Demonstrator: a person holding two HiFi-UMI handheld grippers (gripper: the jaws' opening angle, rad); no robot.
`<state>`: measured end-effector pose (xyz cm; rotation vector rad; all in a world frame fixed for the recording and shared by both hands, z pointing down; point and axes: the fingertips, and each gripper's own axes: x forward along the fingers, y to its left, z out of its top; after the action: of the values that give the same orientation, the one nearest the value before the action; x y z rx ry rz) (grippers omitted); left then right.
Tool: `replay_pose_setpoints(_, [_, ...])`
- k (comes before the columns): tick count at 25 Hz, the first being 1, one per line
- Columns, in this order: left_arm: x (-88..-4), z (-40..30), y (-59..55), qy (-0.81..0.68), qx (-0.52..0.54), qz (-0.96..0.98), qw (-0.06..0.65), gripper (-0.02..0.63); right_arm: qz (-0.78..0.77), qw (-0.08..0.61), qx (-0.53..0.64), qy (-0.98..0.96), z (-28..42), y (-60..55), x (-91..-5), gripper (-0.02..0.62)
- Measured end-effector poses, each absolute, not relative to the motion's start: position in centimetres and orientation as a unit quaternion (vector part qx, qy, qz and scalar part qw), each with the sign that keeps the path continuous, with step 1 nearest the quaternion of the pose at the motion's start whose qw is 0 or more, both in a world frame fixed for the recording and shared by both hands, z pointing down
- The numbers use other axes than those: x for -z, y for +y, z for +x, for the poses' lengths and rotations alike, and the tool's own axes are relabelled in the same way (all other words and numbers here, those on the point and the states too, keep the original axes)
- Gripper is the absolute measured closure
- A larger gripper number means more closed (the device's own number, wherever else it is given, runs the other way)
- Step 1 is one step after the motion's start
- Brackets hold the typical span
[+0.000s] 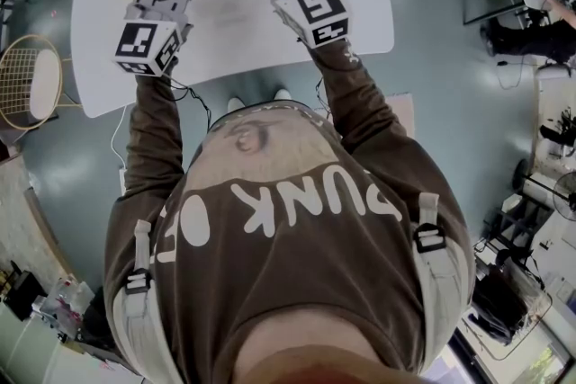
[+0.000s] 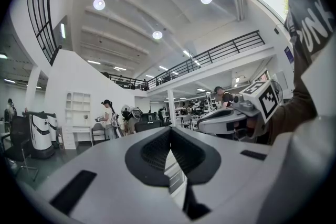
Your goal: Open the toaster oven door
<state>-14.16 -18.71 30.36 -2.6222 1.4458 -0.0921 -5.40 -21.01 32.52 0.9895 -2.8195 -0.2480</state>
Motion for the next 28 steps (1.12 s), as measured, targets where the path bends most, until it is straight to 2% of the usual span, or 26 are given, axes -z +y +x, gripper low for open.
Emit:
replay_pose_setpoints(3, [-30.4, -14.1, -19.2, 0.48, 0.031, -0.874, 0.072, 0.601, 0.332, 0.073, 0.082, -0.937, -5.3, -21.6, -32.7, 0.584])
replay_pose_setpoints(7, [-30.6, -14.1, -19.7, 0.479, 0.03, -0.875, 0.068, 0.601, 0.337, 0.088, 0.066, -0.935, -5.0, -22.8, -33.5, 0.498])
replay_pose_setpoints(9, [-30.7, -14.1, -20.0, 0.479, 0.03, -0.875, 0.066, 0.601, 0.35, 0.099, 0.054, -0.93, -4.4, -23.8, -34.2, 0.476])
replay_pose_setpoints(28, [-31.9, -16.0, -21.8, 0.478, 0.03, -0.877, 0.047, 0.601, 0.466, 0.228, -0.061, -0.853, -1.3, -34.0, -43.2, 0.482])
